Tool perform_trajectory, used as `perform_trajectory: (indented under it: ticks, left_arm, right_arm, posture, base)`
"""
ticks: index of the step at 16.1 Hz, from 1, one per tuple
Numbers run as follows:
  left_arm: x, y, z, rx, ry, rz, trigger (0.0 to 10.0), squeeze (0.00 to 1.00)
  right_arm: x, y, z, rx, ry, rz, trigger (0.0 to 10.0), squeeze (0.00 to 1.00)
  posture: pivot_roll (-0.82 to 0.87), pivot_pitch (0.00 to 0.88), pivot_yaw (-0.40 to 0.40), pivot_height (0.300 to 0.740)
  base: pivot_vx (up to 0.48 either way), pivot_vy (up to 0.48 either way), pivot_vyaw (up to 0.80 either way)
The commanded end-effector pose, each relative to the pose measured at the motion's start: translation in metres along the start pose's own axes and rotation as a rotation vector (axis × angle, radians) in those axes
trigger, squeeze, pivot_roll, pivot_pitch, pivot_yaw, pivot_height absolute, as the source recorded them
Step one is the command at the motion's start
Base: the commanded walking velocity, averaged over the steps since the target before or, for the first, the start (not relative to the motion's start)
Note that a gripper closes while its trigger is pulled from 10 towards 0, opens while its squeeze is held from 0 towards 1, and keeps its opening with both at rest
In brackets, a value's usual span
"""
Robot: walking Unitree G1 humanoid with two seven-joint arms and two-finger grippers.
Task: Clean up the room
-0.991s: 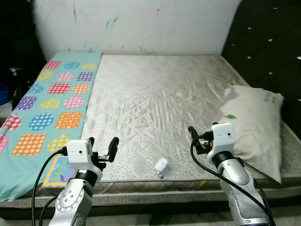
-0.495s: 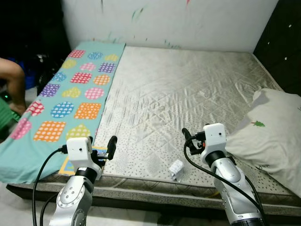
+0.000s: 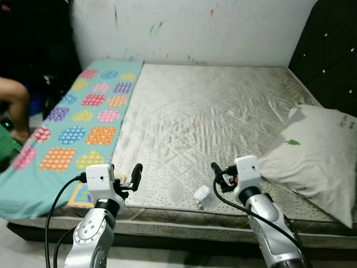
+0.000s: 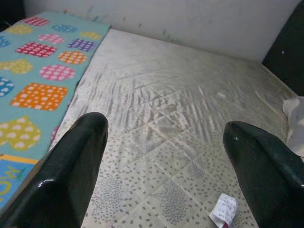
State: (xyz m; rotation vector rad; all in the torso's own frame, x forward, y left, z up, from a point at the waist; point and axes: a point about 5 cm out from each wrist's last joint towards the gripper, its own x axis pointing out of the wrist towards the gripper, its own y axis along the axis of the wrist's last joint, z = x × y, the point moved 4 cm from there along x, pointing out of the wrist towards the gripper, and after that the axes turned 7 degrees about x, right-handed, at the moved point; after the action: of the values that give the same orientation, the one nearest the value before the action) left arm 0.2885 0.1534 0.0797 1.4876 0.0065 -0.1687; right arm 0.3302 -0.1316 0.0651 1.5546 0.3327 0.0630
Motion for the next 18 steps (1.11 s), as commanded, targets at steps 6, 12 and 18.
perform_trajectory:
  ticks: [6, 12, 18]
  left_arm:
    - [0.005, 0.009, -0.008, 0.009, 0.091, 0.056, 10.0, 0.00]
    - [0.040, 0.016, 0.023, 0.083, -0.115, 0.064, 10.0, 0.00]
    - [0.039, 0.016, 0.018, 0.069, -0.102, 0.072, 10.0, 0.00]
  right_arm:
    - [0.014, 0.002, -0.027, -0.030, 0.137, 0.005, 10.0, 0.00]
    - [0.010, -0.001, -0.028, -0.103, 0.068, 0.044, 10.0, 0.00]
    - [-0.009, 0.006, -0.007, -0.055, -0.016, 0.125, 10.0, 0.00]
  posture:
    - [-0.04, 0.000, -0.082, 0.740]
    - [-0.19, 0.000, 0.055, 0.740]
    - [-0.17, 0.000, 0.113, 0.740]
  base:
    - [0.000, 0.000, 0.00]
    - [0.000, 0.000, 0.00]
    - [0.000, 0.000, 0.00]
